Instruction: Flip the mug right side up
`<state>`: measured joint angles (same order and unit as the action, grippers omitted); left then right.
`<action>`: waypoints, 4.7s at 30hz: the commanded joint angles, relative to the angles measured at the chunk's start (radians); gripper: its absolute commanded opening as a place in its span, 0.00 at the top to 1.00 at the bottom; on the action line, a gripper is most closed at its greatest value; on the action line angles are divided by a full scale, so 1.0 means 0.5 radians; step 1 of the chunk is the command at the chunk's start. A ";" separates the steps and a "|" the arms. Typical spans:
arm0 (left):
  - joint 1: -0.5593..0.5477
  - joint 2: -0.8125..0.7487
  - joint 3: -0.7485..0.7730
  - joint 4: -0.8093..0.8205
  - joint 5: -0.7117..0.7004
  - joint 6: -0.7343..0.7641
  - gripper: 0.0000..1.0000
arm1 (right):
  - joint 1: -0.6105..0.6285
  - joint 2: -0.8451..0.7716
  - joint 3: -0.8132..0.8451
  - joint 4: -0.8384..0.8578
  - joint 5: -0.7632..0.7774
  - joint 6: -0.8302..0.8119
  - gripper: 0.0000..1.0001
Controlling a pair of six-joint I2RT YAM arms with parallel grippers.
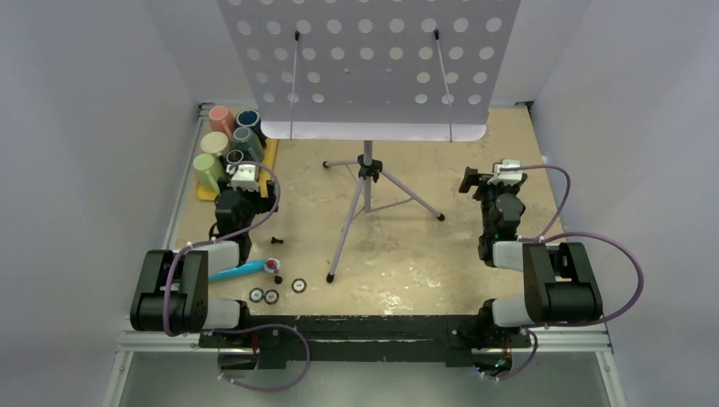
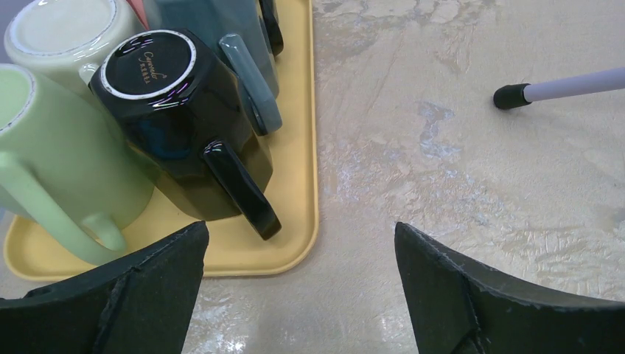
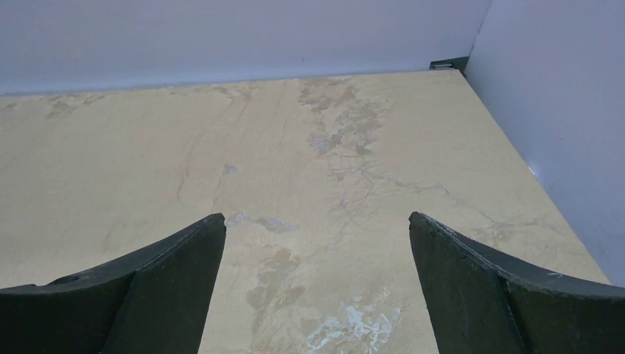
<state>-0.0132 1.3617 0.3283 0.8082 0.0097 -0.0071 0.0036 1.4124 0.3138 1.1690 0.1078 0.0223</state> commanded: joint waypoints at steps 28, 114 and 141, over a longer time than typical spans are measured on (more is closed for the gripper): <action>0.002 0.374 1.528 -2.448 -0.726 -0.618 0.16 | -0.003 -0.602 0.249 -0.951 0.312 0.354 0.02; 0.088 -1.266 1.628 -3.901 1.339 -0.165 0.29 | 2.121 0.105 1.033 -0.138 -0.733 1.776 1.00; 0.106 -0.549 1.604 -3.624 0.462 0.348 0.00 | 2.247 0.236 2.005 -4.522 0.157 0.616 1.00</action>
<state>0.0322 1.0767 1.0679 -1.0340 0.2676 0.1028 1.1313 1.5494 1.2789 -1.0027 0.1413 0.3954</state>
